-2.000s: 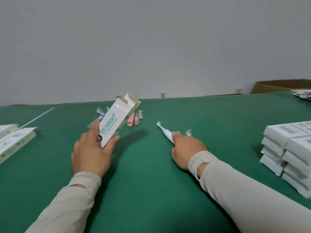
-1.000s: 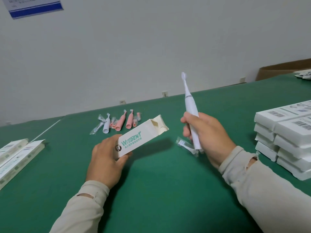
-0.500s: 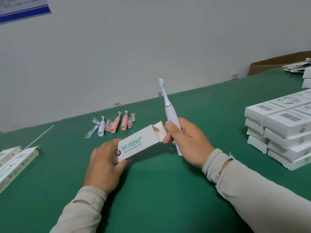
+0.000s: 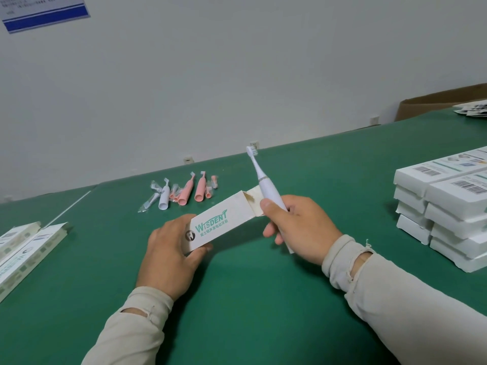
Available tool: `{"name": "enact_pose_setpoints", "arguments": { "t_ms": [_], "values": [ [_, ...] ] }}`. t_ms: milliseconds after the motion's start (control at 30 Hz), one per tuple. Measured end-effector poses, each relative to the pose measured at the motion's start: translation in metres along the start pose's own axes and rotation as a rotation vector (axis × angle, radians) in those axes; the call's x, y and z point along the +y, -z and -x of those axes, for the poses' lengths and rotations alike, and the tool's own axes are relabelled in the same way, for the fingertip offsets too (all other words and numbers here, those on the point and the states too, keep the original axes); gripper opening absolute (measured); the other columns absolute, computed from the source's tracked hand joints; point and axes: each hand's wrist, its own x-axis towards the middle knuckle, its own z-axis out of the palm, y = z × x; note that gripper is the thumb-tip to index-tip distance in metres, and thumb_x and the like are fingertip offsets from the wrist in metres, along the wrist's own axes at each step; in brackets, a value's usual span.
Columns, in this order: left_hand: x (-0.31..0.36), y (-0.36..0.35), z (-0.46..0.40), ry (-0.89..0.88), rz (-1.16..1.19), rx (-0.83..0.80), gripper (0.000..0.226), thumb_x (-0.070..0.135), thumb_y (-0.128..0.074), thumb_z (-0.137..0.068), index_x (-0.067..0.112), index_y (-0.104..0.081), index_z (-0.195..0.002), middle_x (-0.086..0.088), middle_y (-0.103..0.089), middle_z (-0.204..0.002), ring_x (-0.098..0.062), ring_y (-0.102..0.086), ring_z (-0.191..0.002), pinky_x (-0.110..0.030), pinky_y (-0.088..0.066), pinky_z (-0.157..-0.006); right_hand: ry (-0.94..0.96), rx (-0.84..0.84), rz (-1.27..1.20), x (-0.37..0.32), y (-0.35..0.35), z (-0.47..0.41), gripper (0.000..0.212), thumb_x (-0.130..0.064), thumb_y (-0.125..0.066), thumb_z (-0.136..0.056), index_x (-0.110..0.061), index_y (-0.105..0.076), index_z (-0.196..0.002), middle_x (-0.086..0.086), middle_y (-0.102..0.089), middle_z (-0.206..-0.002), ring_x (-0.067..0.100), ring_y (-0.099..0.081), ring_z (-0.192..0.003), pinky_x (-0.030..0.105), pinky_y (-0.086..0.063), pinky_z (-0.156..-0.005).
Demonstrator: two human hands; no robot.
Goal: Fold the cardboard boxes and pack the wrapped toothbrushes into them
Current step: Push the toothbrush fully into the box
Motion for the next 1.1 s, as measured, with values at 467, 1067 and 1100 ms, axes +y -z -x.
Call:
{"name": "enact_pose_setpoints", "arguments": {
  "t_ms": [467, 1067, 1100],
  "values": [
    [0.005, 0.0, 0.0, -0.054, -0.051, -0.015, 0.055, 0.027, -0.081, -0.077, 0.053, -0.048, -0.114, 0.028, -0.05, -0.103, -0.014, -0.041, -0.102, -0.027, -0.029, -0.086, 0.185, 0.046, -0.535, -0.018, 0.001, 0.005, 0.051, -0.048, -0.047, -0.097, 0.0, -0.065, -0.1, 0.009, -0.074, -0.1, 0.018, -0.067, -0.091, 0.036, -0.057, -0.089],
    [0.004, -0.001, 0.001, -0.005, 0.042, -0.007, 0.056, 0.027, -0.082, -0.077, 0.052, -0.048, -0.113, 0.027, -0.052, -0.102, -0.017, -0.044, -0.103, -0.029, -0.031, -0.087, 0.131, 0.027, -0.444, 0.0, -0.003, 0.002, 0.041, -0.055, -0.047, -0.09, -0.021, -0.069, -0.098, -0.006, -0.074, -0.099, 0.013, -0.068, -0.084, 0.038, -0.055, -0.09],
    [0.004, -0.001, 0.001, -0.01, 0.039, -0.011, 0.056, 0.027, -0.082, -0.077, 0.053, -0.048, -0.113, 0.027, -0.052, -0.102, -0.017, -0.045, -0.104, -0.028, -0.031, -0.087, 0.141, 0.029, -0.455, 0.0, -0.003, 0.002, 0.036, -0.054, -0.048, -0.09, -0.025, -0.068, -0.095, -0.004, -0.073, -0.107, 0.013, -0.068, -0.084, 0.038, -0.056, -0.089]
  ]
}}
